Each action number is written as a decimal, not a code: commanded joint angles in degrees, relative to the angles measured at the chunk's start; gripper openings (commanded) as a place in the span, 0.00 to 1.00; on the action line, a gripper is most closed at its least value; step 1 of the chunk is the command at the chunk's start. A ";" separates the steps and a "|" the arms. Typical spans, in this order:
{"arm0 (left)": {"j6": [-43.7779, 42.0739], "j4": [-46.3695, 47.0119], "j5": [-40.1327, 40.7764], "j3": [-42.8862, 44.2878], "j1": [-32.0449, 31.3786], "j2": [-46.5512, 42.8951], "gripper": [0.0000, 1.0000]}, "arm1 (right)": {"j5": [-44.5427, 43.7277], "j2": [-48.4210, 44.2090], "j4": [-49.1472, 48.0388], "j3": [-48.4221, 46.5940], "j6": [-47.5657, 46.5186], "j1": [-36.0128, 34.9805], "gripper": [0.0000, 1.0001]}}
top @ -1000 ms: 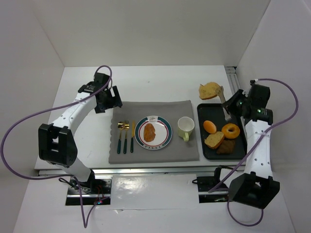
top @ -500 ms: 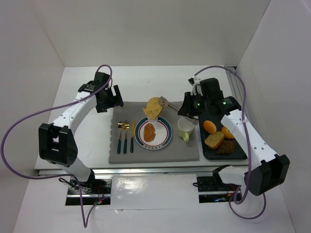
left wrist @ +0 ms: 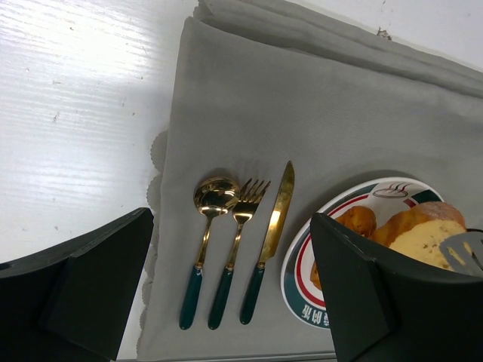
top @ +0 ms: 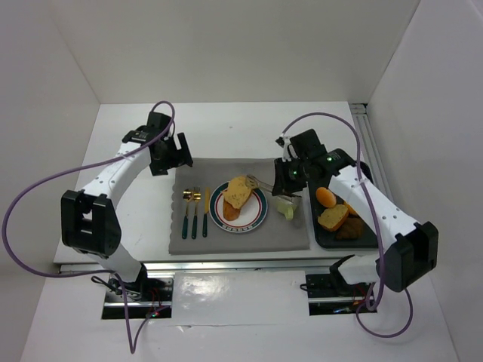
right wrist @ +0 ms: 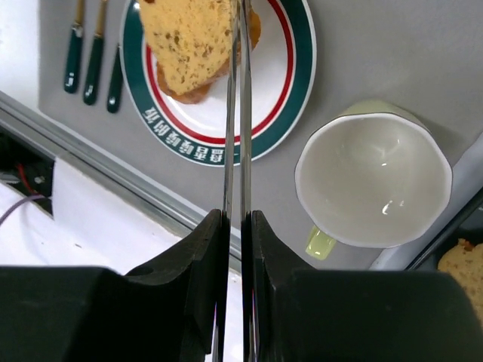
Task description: Place the bread
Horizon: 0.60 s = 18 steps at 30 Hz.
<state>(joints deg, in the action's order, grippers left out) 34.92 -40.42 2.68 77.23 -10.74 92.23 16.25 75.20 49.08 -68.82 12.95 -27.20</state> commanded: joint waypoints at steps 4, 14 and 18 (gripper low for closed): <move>0.68 0.43 -0.66 1.43 0.02 0.85 0.99 | -3.33 1.27 2.51 -1.14 -1.44 -2.15 0.51; 0.68 0.43 -0.66 1.43 0.02 0.85 0.99 | -12.63 0.12 1.82 -10.28 0.32 -2.68 0.62; 0.68 0.43 -0.66 1.43 0.02 0.85 0.99 | -17.11 0.12 -1.43 -12.92 1.38 -1.11 0.62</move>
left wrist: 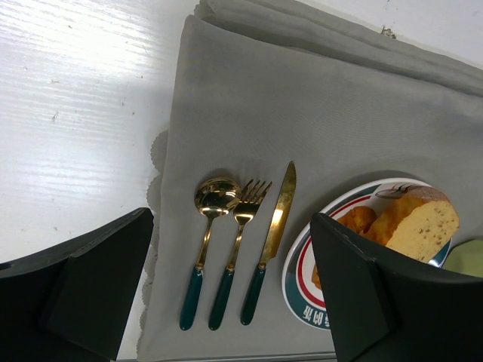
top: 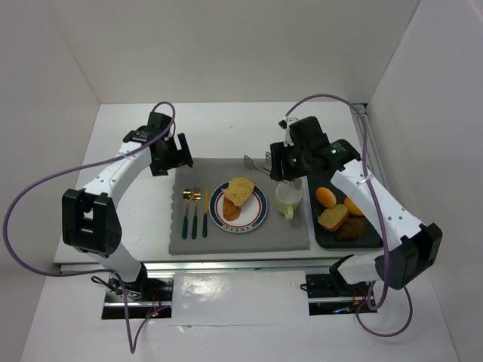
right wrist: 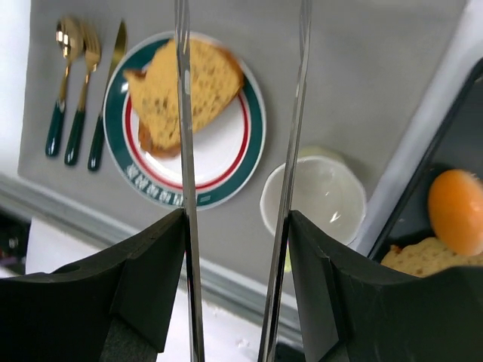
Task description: Place the bread
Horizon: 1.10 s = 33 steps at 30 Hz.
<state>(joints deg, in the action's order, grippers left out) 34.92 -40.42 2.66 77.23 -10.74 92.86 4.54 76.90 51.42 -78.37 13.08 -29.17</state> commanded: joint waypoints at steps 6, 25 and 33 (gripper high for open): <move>0.15 0.43 -0.11 0.91 0.02 -0.40 0.99 | -15.07 -0.35 -10.79 -3.37 6.25 5.86 0.62; -0.90 0.43 -0.63 1.43 0.02 0.13 0.99 | -30.90 34.00 -41.14 -12.42 5.54 12.83 0.62; -0.90 0.43 -0.63 1.43 0.02 0.13 0.99 | -27.91 44.64 -36.23 -22.60 8.10 12.82 0.92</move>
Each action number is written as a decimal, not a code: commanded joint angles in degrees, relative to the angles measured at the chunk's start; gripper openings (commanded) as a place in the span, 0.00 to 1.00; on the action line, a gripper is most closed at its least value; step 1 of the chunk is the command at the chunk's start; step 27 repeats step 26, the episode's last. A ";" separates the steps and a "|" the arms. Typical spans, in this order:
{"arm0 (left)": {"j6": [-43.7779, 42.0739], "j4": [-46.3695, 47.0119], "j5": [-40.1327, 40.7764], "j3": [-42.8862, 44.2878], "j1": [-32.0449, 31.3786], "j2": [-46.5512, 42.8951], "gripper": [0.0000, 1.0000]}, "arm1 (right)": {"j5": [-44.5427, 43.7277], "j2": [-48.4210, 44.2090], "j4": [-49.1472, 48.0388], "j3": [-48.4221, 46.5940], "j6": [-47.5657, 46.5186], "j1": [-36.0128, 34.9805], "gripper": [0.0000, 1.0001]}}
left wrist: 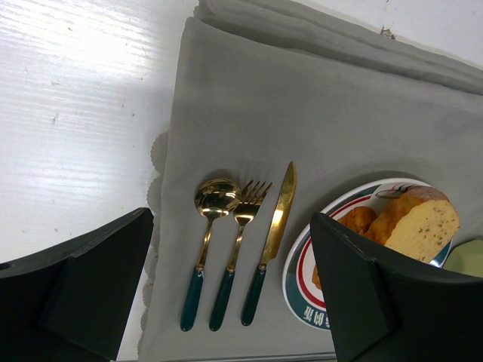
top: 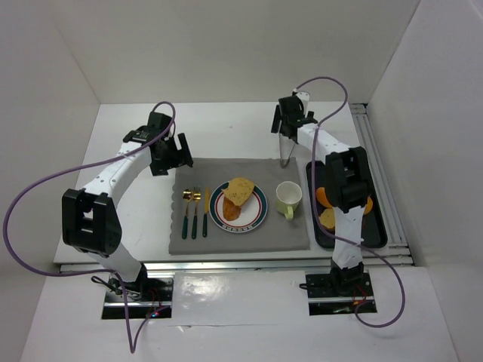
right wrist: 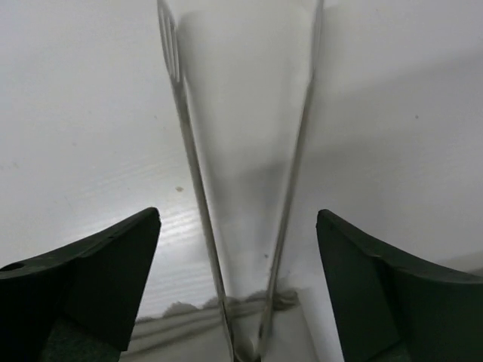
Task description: Place the bread
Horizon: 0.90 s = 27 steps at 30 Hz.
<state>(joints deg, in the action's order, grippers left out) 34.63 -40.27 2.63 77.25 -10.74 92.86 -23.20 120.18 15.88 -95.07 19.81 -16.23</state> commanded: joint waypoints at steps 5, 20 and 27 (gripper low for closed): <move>-1.67 0.28 1.58 0.88 0.02 0.13 0.99 | 0.35 0.50 8.62 -11.72 4.43 0.41 1.00; -2.82 -0.77 2.64 3.25 0.02 -1.01 0.99 | -6.24 -27.71 16.38 17.53 9.81 8.23 1.00; -2.82 -0.77 2.64 3.25 0.02 -1.01 0.99 | -6.24 -35.88 12.78 29.40 7.96 11.04 1.00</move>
